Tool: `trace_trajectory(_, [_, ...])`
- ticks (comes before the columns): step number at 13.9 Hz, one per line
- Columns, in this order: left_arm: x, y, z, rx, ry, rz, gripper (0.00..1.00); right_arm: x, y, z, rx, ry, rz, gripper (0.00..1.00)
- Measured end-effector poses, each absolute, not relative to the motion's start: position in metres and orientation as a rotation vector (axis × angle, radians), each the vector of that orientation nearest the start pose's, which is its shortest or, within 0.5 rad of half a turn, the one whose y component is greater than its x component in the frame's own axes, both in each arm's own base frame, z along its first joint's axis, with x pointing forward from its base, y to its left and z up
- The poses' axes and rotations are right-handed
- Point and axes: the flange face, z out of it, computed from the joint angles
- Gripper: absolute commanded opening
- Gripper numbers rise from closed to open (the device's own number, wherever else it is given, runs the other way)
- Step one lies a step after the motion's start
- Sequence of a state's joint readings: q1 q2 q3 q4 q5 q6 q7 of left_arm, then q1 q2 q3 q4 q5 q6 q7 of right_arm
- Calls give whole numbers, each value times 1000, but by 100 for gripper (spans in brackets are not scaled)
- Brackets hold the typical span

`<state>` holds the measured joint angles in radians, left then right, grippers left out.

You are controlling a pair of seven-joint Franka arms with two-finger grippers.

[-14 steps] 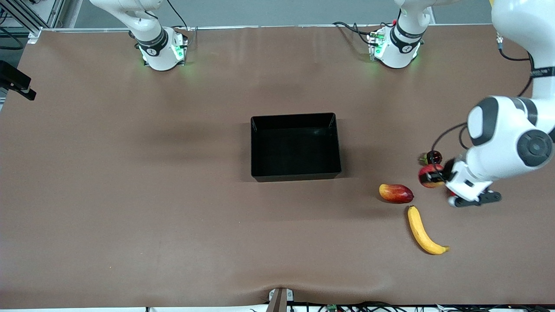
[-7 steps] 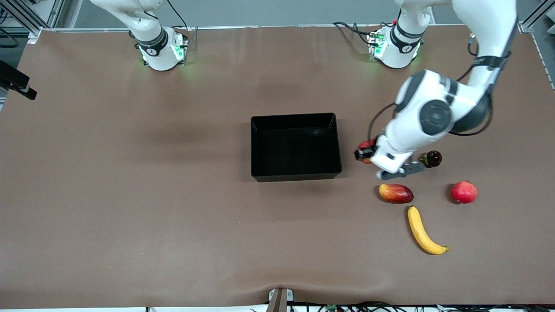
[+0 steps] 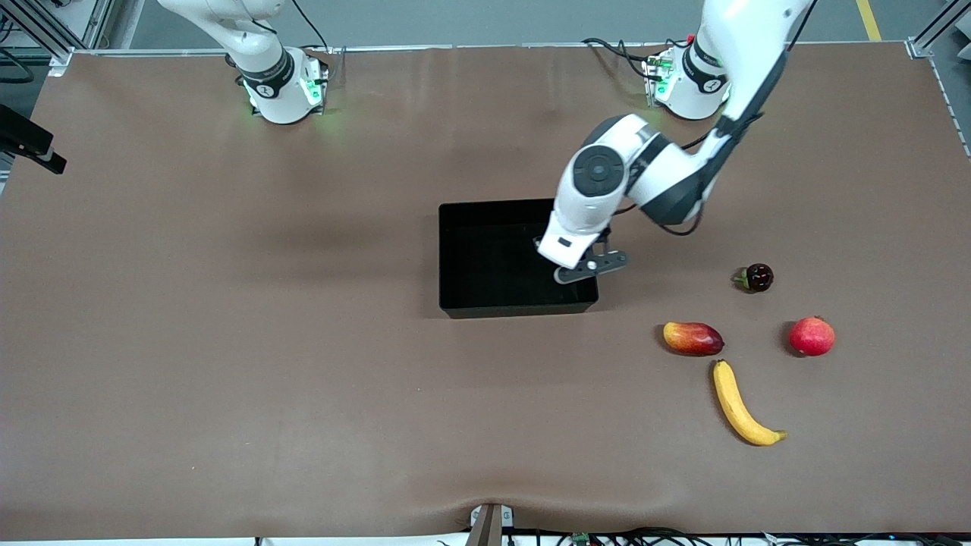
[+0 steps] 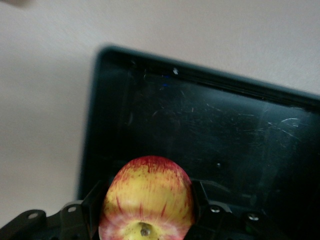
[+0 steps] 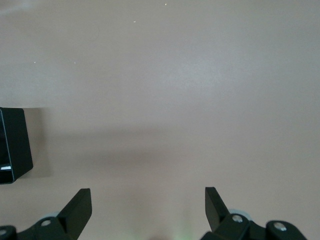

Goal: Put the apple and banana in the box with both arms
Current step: 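Lift the apple with the left gripper and carry it over the box, then lower the apple into the box and open the left gripper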

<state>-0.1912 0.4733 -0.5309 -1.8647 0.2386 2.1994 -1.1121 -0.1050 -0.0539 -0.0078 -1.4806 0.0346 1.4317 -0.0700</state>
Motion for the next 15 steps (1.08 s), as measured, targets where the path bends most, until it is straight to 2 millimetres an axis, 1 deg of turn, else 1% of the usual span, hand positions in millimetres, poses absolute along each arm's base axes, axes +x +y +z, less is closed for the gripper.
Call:
trace_trajectory(2, [480,-406,254,-3066,-459,103,0,519,-55,683,-3107,60,-11,100])
trace_trajectory(4, [475,-409,226,-3033,-467,84,0,519,-55,683,-3107,60,-11,100])
trace_trajectory(5, [474,-408,217,-3023,-466,88,0,519,-55,683,-3107,60,-10,100])
trace_trajectory(6, [473,-408,212,-3019,-464,94,0,519,-55,683,-3107,60,-10,100])
trace_trajectory(10, [463,-408,202,-3027,-448,106,0,519,-55,683,-3107,61,-10,100])
trace_trajectory(15, [456,-410,202,-3029,-442,110,0,519,-55,683,-3107,61,-10,100])
